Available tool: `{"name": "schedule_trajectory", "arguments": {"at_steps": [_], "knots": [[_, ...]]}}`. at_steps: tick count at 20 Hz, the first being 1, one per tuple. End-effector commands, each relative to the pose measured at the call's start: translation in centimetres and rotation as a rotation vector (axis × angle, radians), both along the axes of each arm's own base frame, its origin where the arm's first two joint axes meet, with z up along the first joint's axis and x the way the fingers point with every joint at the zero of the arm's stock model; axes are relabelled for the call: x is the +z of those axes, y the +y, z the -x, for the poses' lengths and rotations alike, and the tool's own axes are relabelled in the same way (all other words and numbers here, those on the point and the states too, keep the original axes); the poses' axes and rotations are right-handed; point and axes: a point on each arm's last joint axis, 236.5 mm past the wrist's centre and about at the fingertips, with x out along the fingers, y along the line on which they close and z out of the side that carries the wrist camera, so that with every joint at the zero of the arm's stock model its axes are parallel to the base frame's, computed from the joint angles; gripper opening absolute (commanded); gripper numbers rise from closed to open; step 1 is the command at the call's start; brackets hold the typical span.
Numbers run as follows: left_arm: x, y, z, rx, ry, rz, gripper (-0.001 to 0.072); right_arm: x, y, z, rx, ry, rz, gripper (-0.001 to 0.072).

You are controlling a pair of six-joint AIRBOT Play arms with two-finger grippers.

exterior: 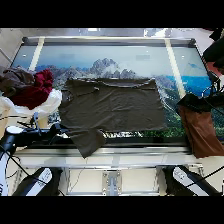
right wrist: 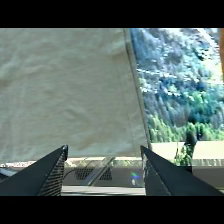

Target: Fold the shirts.

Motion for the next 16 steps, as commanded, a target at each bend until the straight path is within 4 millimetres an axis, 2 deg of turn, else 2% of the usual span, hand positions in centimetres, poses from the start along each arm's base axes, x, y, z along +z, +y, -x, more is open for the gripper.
{"name": "schedule_trajectory", "arguments": {"at_steps": [1,3,6,8,9,11,14,16], "knots": [[-1.7,-1.1,-0.7,-0.035,0.002,-0.030,0.0575,0.2,0.6,-0.1,0.006,-0.007,-0.026,0.0510],[-2.3,-1.2,-1.2,-0.032,-0.002,-0.043,0.0575,0.4,1.0,-0.1,0.009,-0.010,-0.043,0.0510],[-1.7,-1.6,-2.7,0.028,-0.036,-0.010,0.0574,0.6,1.4,-0.3,0.009,-0.019,-0.062,0.0510],[-1.2,-2.2,-3.6,0.051,-0.065,0.018,0.0533,0.6,1.4,-0.3,0.009,-0.019,-0.061,0.0510],[-0.9,-2.8,-3.8,0.038,-0.080,0.029,0.0429,0.6,1.3,-0.3,0.009,-0.020,-0.061,0.0510],[-0.7,-3.9,-3.7,-0.005,-0.098,0.037,0.0025,0.6,1.3,-0.3,0.007,-0.021,-0.058,0.0510],[-0.5,-4.9,-3.6,-0.033,-0.104,0.048,0.0014,-0.3,0.2,0.3,0.004,0.010,-0.008,0.0509],[-0.3,-4.9,-3.6,-0.032,-0.107,0.050,0.0014,-2.9,-1.3,2.4,-0.045,0.109,0.015,0.0497]]}}
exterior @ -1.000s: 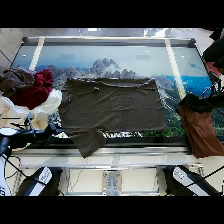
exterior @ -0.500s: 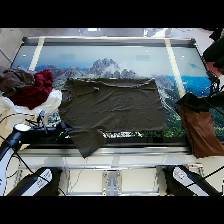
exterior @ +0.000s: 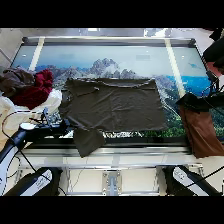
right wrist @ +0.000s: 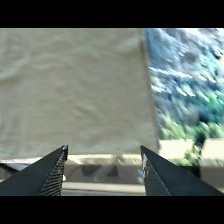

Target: Fold the shirts.

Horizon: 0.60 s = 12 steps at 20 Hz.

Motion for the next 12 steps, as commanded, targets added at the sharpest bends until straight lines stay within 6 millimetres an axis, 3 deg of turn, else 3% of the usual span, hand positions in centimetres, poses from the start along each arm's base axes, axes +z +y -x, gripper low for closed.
{"name": "schedule_trajectory", "arguments": {"at_steps": [1,3,5,7,12], "knots": [[0.4,-0.6,-0.2,-0.008,-0.015,0.013,0.0014,-4.2,-1.3,3.5,-0.078,0.149,-0.013,0.0471],[0.4,-0.5,-0.2,-0.007,-0.015,0.013,0.0014,-8.5,0.8,7.2,-0.151,0.266,-0.186,0.0470],[0.4,-0.5,-0.2,-0.007,-0.015,0.013,0.0014,-11.3,4.0,9.5,-0.184,0.283,-0.384,0.0470],[0.4,-0.5,-0.2,-0.007,-0.015,0.013,0.0014,-12.9,6.1,9.9,-0.261,0.232,-0.529,0.0470],[0.4,-0.5,-0.2,-0.007,-0.015,0.013,0.0014,-16.1,5.3,8.3,-0.500,0.132,-0.554,0.0472]]}}
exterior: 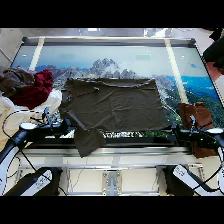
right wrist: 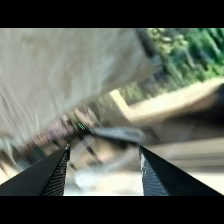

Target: Fold the shirts.

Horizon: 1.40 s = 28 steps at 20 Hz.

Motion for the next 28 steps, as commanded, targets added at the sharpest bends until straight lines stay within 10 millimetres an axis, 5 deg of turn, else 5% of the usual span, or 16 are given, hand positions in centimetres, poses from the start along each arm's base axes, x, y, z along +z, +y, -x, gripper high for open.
{"name": "schedule_trajectory", "arguments": {"at_steps": [1,4,6,17,24,25,26,28], "knots": [[0.1,0.0,-0.1,-0.001,-0.003,-0.001,0.0014,-1.6,-0.8,-1.8,-0.202,-0.056,-0.006,0.0472],[0.0,0.0,0.0,-0.001,-0.002,-0.001,0.0014,-1.2,-3.0,-4.2,-0.340,-0.110,0.016,0.0470],[0.0,0.0,0.0,-0.001,-0.002,-0.001,0.0014,-1.1,-3.8,-4.9,-0.389,-0.125,0.024,0.0379],[0.0,0.0,0.0,-0.001,-0.002,-0.001,0.0014,-1.3,-2.6,-3.8,-0.325,-0.094,0.007,0.0369],[0.0,0.0,0.0,-0.001,-0.002,-0.001,0.0014,-1.8,-1.0,-6.0,-0.292,-0.127,0.090,0.0365],[0.0,0.0,-0.1,-0.001,-0.003,-0.001,0.0014,-1.5,-1.0,-6.5,-0.303,-0.139,0.087,0.0225],[0.1,0.0,-0.1,0.000,-0.004,-0.002,0.0014,-1.1,-1.0,-6.9,-0.302,-0.151,0.082,0.0010],[0.9,0.2,-0.9,0.000,-0.032,-0.007,0.0013,0.6,-0.5,-7.8,-0.260,-0.190,0.057,0.0010]]}}
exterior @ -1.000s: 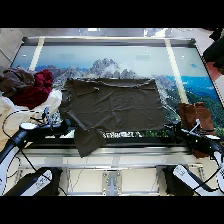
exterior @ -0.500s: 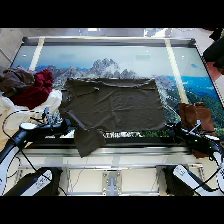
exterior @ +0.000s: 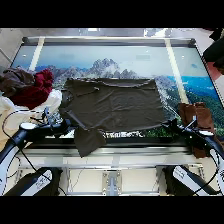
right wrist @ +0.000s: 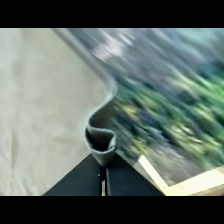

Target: Fold the shirts.

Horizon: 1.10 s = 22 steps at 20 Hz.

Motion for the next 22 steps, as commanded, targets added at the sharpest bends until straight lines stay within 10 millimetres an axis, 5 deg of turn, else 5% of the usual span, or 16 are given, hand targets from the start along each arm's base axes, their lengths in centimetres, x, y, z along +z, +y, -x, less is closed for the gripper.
{"name": "schedule_trajectory", "arguments": {"at_steps": [1,4,8,13,15,18,22], "knots": [[1.8,0.4,-1.6,0.000,-0.063,-0.014,0.0013,3.4,1.1,-2.0,0.078,-0.097,-0.014,0.0010],[8.7,1.6,-5.4,0.012,-0.285,-0.066,0.0013,11.1,2.0,-3.8,0.254,-0.291,0.057,0.0009],[24.5,3.5,-6.9,0.068,-0.721,-0.173,0.0013,25.1,2.8,-2.0,0.492,-0.562,0.408,0.0009],[44.9,4.1,0.8,0.212,-1.219,-0.322,0.0012,45.4,3.8,6.2,0.386,-0.913,1.053,0.0009],[50.8,4.3,4.0,0.227,-1.354,-0.486,0.0011,50.9,3.3,9.4,0.292,-0.959,1.236,0.0007],[55.9,5.1,6.5,0.192,-1.394,-0.752,0.0011,55.7,1.4,11.2,0.187,-0.941,1.385,0.0005],[54.2,4.9,2.8,0.056,-1.248,-0.671,0.0011,54.7,-0.5,6.1,0.249,-0.889,1.280,0.0005]]}}
